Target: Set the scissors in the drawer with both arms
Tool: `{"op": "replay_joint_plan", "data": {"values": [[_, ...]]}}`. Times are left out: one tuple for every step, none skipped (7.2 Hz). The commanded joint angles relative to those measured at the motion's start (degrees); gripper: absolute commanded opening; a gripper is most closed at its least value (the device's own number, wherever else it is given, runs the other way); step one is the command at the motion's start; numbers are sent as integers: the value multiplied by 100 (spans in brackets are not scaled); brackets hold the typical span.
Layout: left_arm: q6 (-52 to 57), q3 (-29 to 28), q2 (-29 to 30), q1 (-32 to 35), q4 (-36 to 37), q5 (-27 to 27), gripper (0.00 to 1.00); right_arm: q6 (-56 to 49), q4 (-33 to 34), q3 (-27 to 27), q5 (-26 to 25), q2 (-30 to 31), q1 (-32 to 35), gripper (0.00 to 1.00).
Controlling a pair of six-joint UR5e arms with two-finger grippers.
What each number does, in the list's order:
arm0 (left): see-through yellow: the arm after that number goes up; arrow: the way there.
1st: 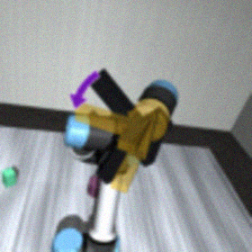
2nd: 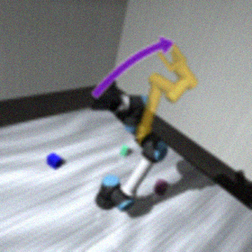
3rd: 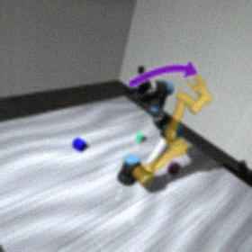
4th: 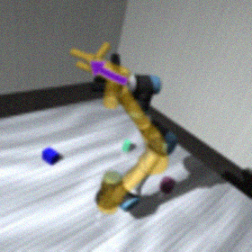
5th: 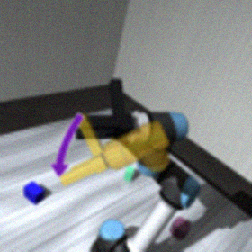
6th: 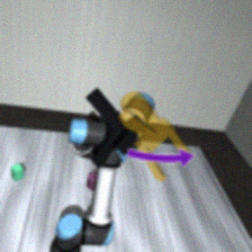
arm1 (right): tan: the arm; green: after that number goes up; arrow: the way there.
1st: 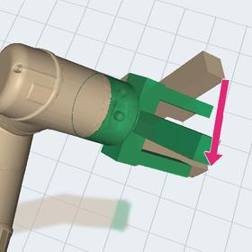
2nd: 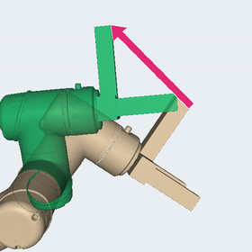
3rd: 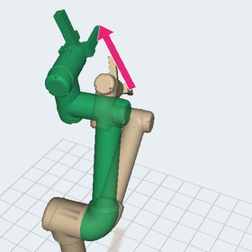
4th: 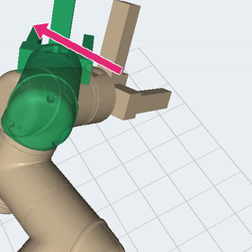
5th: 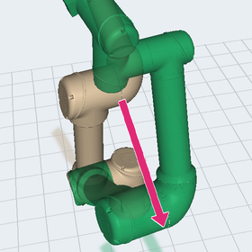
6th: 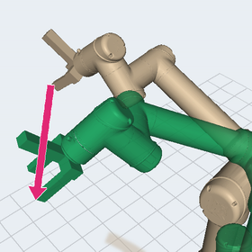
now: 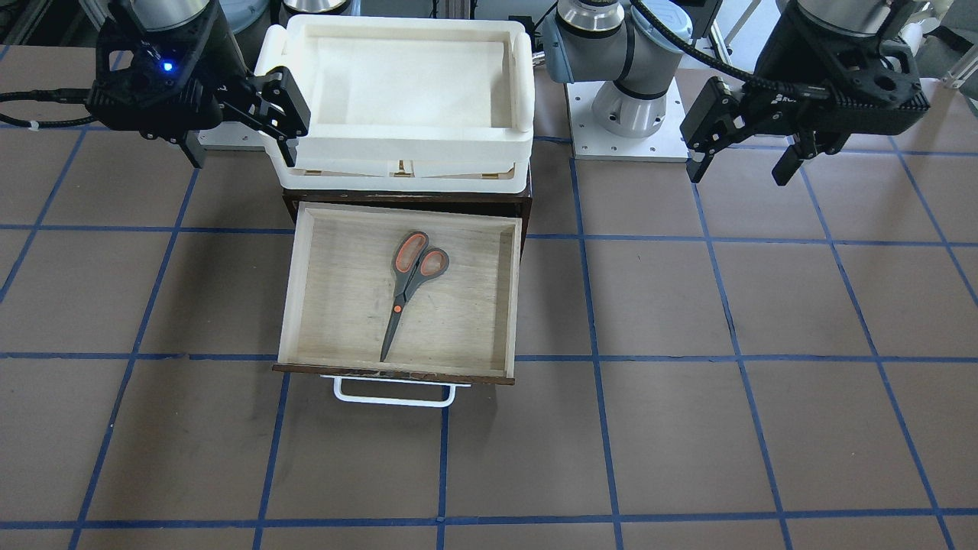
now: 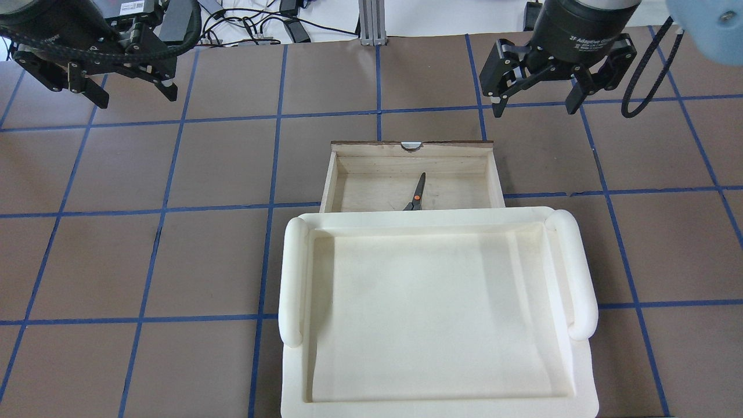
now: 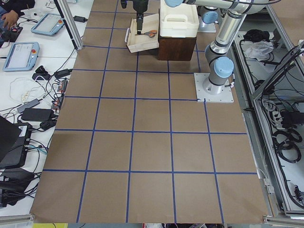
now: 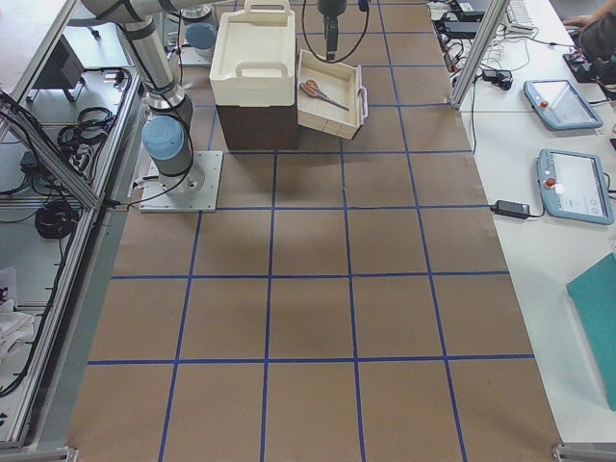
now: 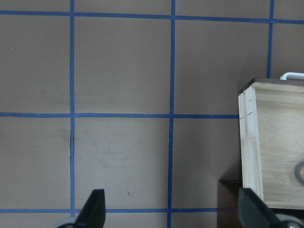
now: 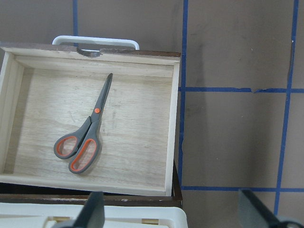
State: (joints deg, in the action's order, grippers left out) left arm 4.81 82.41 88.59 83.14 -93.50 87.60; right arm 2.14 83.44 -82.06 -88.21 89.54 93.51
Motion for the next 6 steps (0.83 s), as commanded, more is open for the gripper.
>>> {"op": "replay_joint_plan", "data": {"values": [[-15, 12, 1, 0, -106, 56, 100, -3, 15, -3, 6, 2, 0, 100], [-137, 3, -8, 9, -368, 56, 100, -3, 15, -3, 23, -7, 0, 100], [-234, 3, -26, 18, -518, 99, 100, -29, 15, -3, 6, -7, 0, 100], [-243, 3, 0, 44, -476, 100, 100, -12, 6, -3, 6, 2, 0, 100], [-235, 3, -17, 44, -502, 100, 100, 5, 6, -3, 41, 2, 9, 100], [-226, 12, -8, 53, -493, 100, 100, 5, 23, -3, 50, -7, 9, 100]]}}
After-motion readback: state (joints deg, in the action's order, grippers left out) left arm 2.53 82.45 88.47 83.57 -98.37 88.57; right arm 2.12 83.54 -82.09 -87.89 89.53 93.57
